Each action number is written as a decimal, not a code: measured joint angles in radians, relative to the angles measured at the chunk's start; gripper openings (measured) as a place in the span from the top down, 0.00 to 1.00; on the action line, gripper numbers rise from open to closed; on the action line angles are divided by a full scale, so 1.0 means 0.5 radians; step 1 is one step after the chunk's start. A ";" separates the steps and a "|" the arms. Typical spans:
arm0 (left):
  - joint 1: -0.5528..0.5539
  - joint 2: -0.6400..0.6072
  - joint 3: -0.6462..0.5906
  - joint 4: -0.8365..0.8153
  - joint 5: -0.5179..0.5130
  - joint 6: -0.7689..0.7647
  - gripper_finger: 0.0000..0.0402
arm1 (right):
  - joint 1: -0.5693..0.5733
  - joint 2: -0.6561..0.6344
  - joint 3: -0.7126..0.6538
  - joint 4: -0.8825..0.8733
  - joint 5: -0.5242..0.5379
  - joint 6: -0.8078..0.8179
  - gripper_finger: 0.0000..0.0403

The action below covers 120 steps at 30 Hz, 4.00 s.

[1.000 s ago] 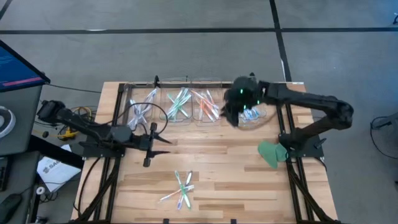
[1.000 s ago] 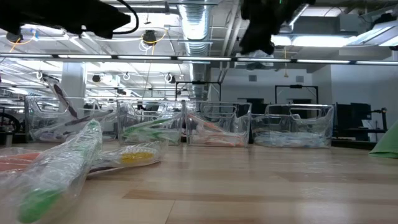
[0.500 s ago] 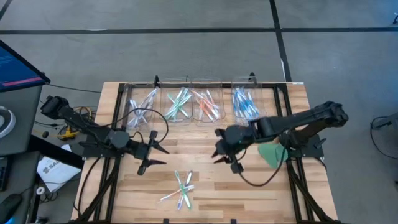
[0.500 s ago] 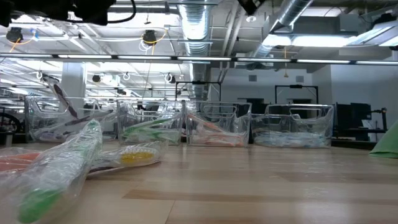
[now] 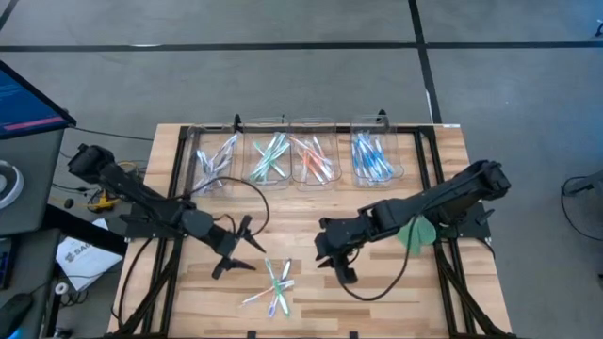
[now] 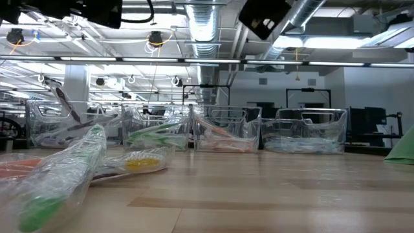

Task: Pick & Place Toothbrushes
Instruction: Put the green toothbrush into the middle left transparent bin

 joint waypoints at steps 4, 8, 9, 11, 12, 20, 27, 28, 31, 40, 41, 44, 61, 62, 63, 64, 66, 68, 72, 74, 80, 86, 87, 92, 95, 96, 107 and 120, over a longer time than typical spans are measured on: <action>-0.003 0.120 0.000 0.022 0.003 0.028 0.42 | 0.036 0.026 0.003 0.082 0.007 0.081 0.78; -0.002 0.227 0.001 0.044 0.056 0.076 0.45 | 0.066 0.050 -0.003 0.190 0.009 0.117 0.78; -0.002 0.251 0.000 0.031 0.069 0.079 0.46 | 0.075 0.050 0.003 0.250 0.011 0.123 0.78; -0.002 0.310 0.000 0.051 0.098 0.084 0.47 | 0.076 0.042 0.006 0.299 0.013 0.150 0.78; -0.002 0.341 0.000 0.050 0.109 0.099 0.48 | 0.077 0.043 0.005 0.334 0.013 0.169 0.78; 0.000 0.589 -0.002 0.066 0.211 0.166 0.54 | 0.087 0.046 0.003 0.571 0.015 0.207 0.78; 0.052 0.743 -0.002 0.198 0.208 0.216 0.57 | 0.086 0.071 0.004 0.725 0.021 0.226 0.78; 0.053 0.763 -0.002 0.227 0.208 0.234 0.57 | 0.087 0.073 0.001 0.724 0.021 0.226 0.78; 0.053 0.841 -0.002 0.319 0.207 0.286 0.57 | 0.084 0.118 0.008 0.789 0.021 0.253 0.78; 0.070 1.039 -0.002 0.420 0.206 0.420 0.56 | 0.085 0.306 0.003 0.942 0.014 0.365 0.77; 0.082 1.046 -0.002 0.431 0.207 0.420 0.56 | 0.085 0.318 0.000 0.985 0.013 0.392 0.77; 0.121 1.047 -0.002 0.429 0.206 0.405 0.57 | 0.085 0.365 0.008 1.170 0.002 0.417 0.77; 0.200 1.216 -0.003 0.455 0.384 0.369 0.64 | 0.084 0.362 0.002 1.249 -0.002 0.399 0.77; 0.207 1.228 -0.002 0.463 0.381 0.369 0.64 | 0.083 0.362 0.002 1.253 -0.002 0.399 0.77; 0.213 1.235 -0.002 0.464 0.378 0.369 0.64 | 0.083 0.362 0.002 1.261 -0.002 0.399 0.77; 0.216 1.243 -0.002 0.472 0.377 0.370 0.65 | 0.083 0.362 0.002 1.266 -0.002 0.399 0.77; 0.220 1.256 0.000 0.472 0.375 0.370 0.65 | 0.083 0.362 0.002 1.266 -0.002 0.399 0.77; 0.220 1.261 0.000 0.478 0.375 0.371 0.67 | 0.083 0.362 0.002 1.266 -0.002 0.399 0.77; 0.219 1.301 0.001 0.479 0.377 0.373 0.72 | 0.083 0.362 0.002 1.265 -0.002 0.399 0.77; 0.220 1.326 0.002 0.492 0.388 0.372 0.75 | 0.083 0.362 0.002 1.265 -0.002 0.399 0.77; 0.219 1.348 0.005 0.506 0.393 0.374 0.91 | 0.083 0.362 0.002 1.262 -0.002 0.398 0.77; 0.217 1.299 0.002 0.469 0.349 0.329 0.98 | 0.084 0.362 0.002 1.259 -0.002 0.399 0.77; 0.214 1.286 0.001 0.455 0.334 0.318 0.99 | 0.086 0.362 0.003 1.258 -0.002 0.399 0.77; 0.213 1.136 0.000 0.264 0.204 0.238 1.00 | 0.087 0.362 0.003 1.234 -0.003 0.399 0.77; 0.208 0.982 0.000 0.112 0.175 0.137 1.00 | 0.087 0.362 0.004 1.195 -0.003 0.398 0.77; 0.204 0.909 -0.001 0.051 0.174 0.106 1.00 | 0.087 0.362 0.004 1.178 -0.003 0.399 0.77; 0.156 0.044 0.000 -0.487 -0.455 -0.177 1.00 | 0.106 0.206 0.003 0.940 -0.008 0.378 0.77; 0.538 -0.395 0.066 -0.580 -1.043 -0.206 1.00 | 0.094 0.043 0.004 0.506 -0.001 0.005 0.77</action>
